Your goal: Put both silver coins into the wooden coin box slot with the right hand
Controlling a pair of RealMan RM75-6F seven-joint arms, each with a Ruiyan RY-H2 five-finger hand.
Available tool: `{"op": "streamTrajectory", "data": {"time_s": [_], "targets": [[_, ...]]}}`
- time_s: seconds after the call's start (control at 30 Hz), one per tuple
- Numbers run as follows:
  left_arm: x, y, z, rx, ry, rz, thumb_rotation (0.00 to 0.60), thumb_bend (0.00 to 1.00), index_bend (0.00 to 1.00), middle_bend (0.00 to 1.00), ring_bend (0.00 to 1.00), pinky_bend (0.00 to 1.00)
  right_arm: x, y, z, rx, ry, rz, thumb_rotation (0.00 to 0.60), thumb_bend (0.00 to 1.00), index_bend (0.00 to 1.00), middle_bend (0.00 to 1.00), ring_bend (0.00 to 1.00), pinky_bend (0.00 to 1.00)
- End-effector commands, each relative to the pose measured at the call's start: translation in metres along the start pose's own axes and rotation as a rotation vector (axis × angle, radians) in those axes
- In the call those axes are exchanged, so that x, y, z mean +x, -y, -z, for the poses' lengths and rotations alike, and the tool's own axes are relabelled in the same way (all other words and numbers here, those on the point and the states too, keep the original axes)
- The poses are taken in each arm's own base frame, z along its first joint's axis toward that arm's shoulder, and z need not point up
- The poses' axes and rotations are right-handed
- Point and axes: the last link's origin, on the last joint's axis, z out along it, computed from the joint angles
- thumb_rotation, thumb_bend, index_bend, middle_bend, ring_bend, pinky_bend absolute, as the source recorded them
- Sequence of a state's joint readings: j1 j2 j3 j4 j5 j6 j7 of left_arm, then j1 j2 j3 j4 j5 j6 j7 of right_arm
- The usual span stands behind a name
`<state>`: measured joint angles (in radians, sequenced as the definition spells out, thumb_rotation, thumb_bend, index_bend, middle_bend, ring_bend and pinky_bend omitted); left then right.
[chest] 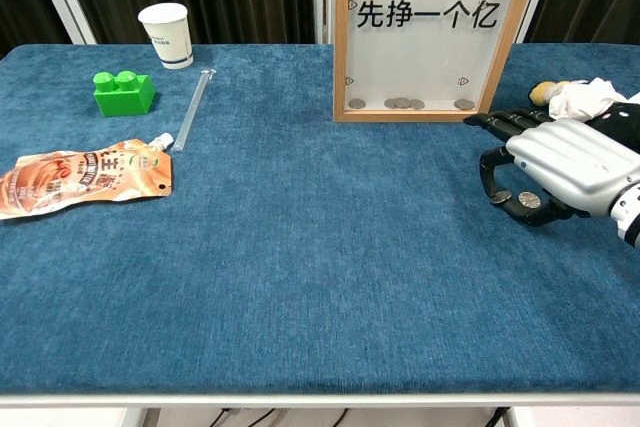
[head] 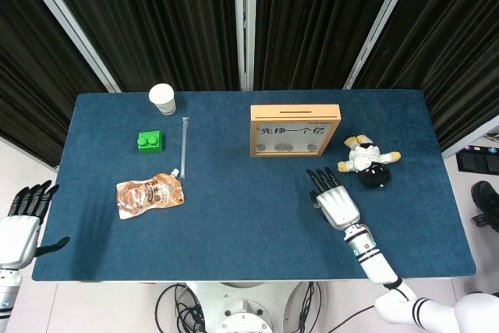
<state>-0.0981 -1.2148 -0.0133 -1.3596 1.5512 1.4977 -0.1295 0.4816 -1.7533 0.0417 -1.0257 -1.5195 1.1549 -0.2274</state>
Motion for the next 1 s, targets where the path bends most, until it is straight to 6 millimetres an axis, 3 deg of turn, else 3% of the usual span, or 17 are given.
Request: {"op": "streamTrajectory", "data": {"time_s": [0.03,0.4,0.8,1.0], "targets": [[0.000,-0.001,0.000,-0.001,-0.001,0.002,0.600,0.02,0.05,0.01,0.00,0.00,0.001,0.000,0.000,0.002,-0.002,-0.001,0.600,0.37,0.49,0.00,0.00,0.00],[0.001,-0.002,-0.001,-0.005,0.004,0.005,0.600,0.02,0.05,0.01,0.00,0.00,0.002,-0.001,0.001,0.005,-0.012,-0.005,0.600,0.37,0.48,0.00,0.00,0.00],[0.000,-0.001,-0.001,-0.001,0.010,0.009,0.600,0.02,0.05,0.01,0.00,0.00,0.004,-0.001,-0.003,-0.003,-0.026,-0.007,0.600,0.37,0.67,0.00,0.00,0.00],[0.000,-0.001,-0.001,-0.003,0.010,0.012,0.600,0.02,0.05,0.01,0.00,0.00,0.019,-0.002,-0.001,0.001,-0.089,-0.043,0.600,0.37,0.70,0.00,0.00,0.00]]}}
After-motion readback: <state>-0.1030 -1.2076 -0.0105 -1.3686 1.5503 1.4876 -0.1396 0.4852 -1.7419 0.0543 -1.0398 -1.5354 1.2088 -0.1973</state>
